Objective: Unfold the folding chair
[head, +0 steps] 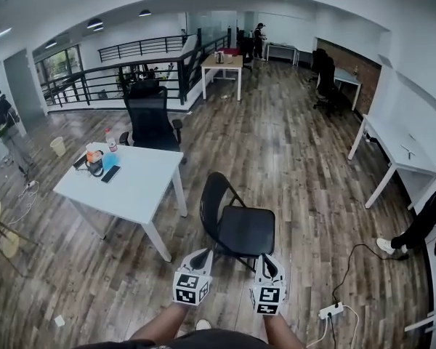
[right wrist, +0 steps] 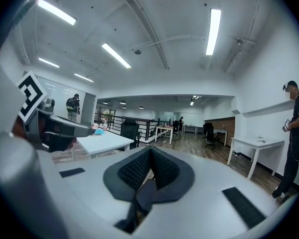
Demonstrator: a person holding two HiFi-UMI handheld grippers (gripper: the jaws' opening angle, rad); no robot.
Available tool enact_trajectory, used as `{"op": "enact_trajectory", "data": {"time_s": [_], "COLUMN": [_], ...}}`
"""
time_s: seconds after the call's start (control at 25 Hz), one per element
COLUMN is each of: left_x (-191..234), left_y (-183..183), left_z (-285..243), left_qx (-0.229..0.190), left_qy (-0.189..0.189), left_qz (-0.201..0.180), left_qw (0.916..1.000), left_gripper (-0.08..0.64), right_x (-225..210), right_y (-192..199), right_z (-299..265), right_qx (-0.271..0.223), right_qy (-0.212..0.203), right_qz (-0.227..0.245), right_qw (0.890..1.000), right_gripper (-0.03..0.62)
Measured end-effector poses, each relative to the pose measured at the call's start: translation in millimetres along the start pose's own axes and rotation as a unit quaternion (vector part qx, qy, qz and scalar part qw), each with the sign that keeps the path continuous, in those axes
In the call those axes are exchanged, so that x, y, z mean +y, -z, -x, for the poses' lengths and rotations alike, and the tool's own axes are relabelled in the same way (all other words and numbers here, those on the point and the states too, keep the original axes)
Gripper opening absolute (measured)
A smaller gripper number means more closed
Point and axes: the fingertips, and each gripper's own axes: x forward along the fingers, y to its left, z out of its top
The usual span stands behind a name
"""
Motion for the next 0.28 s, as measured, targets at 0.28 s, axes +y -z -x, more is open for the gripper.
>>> {"op": "enact_trajectory", "data": {"time_s": [0.28], "left_x": [-27], "left_y": [-5], "left_z": [18], "left_qx": [-0.002], "left_qy": [-0.003], "left_qz": [-0.011], "left_qw": [0.9999], "left_gripper": [0.006], "right_x": [8], "right_y": [4], "right_z": [24], "right_qx": [-0.011], "right_qy": [-0.012], "right_qz": [0.01], "right_qw": [1.0], "right_gripper": [0.014]}}
